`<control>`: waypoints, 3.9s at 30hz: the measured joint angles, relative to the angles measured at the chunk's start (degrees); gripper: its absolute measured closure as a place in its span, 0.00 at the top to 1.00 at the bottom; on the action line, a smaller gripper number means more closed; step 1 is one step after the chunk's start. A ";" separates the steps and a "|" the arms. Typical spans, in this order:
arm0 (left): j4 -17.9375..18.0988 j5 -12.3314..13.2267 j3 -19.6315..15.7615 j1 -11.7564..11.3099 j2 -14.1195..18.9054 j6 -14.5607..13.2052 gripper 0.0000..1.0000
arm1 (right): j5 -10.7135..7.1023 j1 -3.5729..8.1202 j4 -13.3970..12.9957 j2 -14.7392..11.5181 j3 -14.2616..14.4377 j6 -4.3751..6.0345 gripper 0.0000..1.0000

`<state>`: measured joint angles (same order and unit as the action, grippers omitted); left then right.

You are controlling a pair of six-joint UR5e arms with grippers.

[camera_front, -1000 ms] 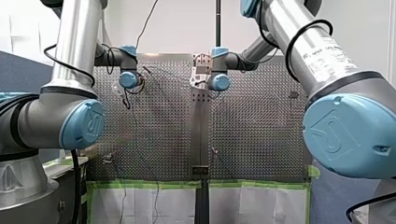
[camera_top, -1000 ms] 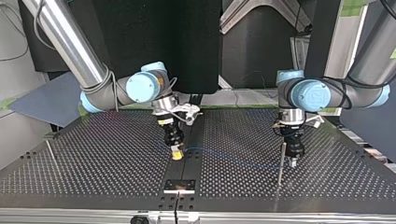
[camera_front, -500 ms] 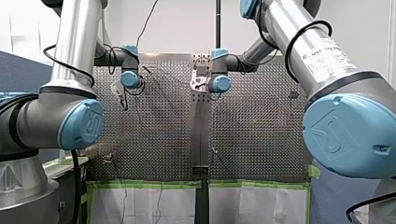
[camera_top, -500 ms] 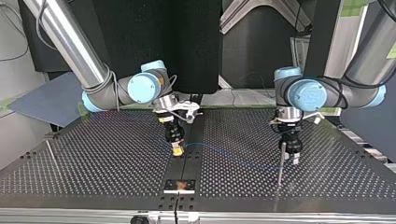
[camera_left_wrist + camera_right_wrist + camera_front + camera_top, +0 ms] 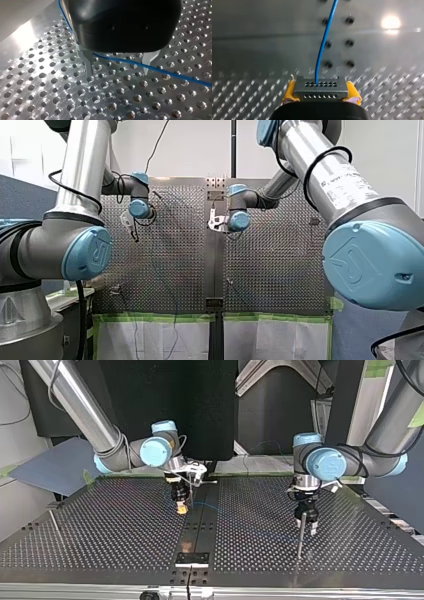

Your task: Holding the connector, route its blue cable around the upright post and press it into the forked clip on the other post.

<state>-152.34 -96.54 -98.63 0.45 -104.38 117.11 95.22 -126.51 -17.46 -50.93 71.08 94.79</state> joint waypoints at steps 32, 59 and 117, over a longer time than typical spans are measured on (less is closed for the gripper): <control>-0.78 -2.64 -0.02 0.05 0.00 -0.18 1.00 | 10.27 5.16 -15.63 0.19 15.79 0.37 0.00; -1.48 -2.80 -0.02 0.35 0.01 -0.40 1.00 | 16.48 7.30 -28.55 5.94 28.71 2.65 0.00; -2.42 -4.13 -0.02 0.36 0.01 -1.57 1.00 | 13.54 8.25 -54.78 30.50 40.62 1.91 0.00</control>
<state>-154.76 -100.67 -98.65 0.81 -104.37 115.54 108.76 -118.26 -72.24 -20.44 111.70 96.69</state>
